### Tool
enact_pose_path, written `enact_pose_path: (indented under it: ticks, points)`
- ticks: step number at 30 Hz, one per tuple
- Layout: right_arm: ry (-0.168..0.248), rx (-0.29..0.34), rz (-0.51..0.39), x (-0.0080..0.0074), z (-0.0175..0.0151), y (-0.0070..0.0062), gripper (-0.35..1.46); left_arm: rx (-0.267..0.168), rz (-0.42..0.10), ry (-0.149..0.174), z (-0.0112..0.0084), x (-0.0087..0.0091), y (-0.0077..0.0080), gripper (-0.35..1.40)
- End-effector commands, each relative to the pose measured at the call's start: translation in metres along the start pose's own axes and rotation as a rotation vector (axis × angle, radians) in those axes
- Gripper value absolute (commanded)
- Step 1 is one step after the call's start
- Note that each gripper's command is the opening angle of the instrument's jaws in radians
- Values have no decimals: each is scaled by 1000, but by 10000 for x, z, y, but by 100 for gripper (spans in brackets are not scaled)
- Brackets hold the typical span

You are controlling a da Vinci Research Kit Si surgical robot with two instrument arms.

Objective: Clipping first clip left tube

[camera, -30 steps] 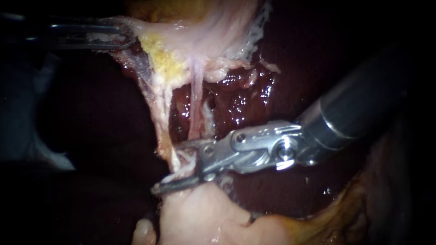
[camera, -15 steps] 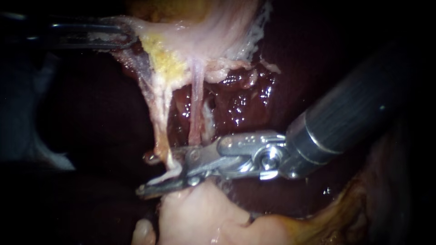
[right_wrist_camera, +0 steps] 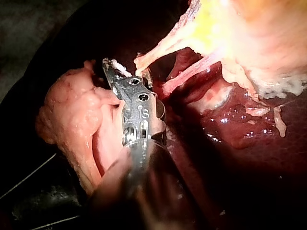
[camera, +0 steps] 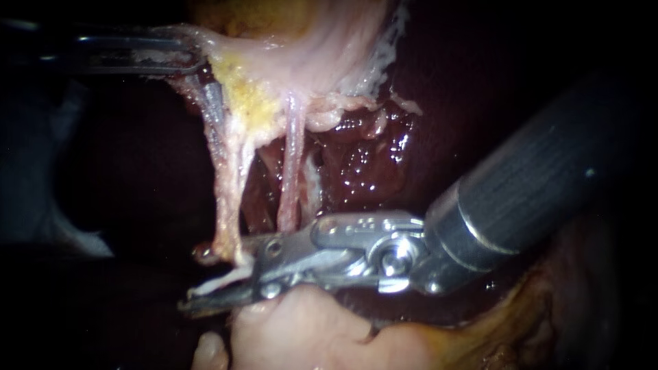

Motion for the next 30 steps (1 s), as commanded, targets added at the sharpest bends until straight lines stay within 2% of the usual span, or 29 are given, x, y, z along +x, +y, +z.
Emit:
enact_pose_path:
  ticks: [1,2,3,6,10,16,30]
  points:
    - [-1,-3,10,-1,-2,0,22,0,0,0,0,0,0,-35]
    - [2,-4,16,-2,-4,0,12,0,0,0,0,0,0,-35]
    - [3,-6,21,-3,-7,-1,-7,0,0,0,0,0,0,-35]
    - [2,-10,104,-6,-12,-1,-35,0,0,0,0,0,0,-35]
    - [0,-12,127,-8,-15,0,-35,0,0,0,0,0,0,-35]
    - [-46,-25,133,-12,-21,-1,-35,-1,0,0,-1,1,-1,-35]
    - [-49,-27,132,-13,-21,0,-35,-1,-1,0,-1,1,-2,-35]
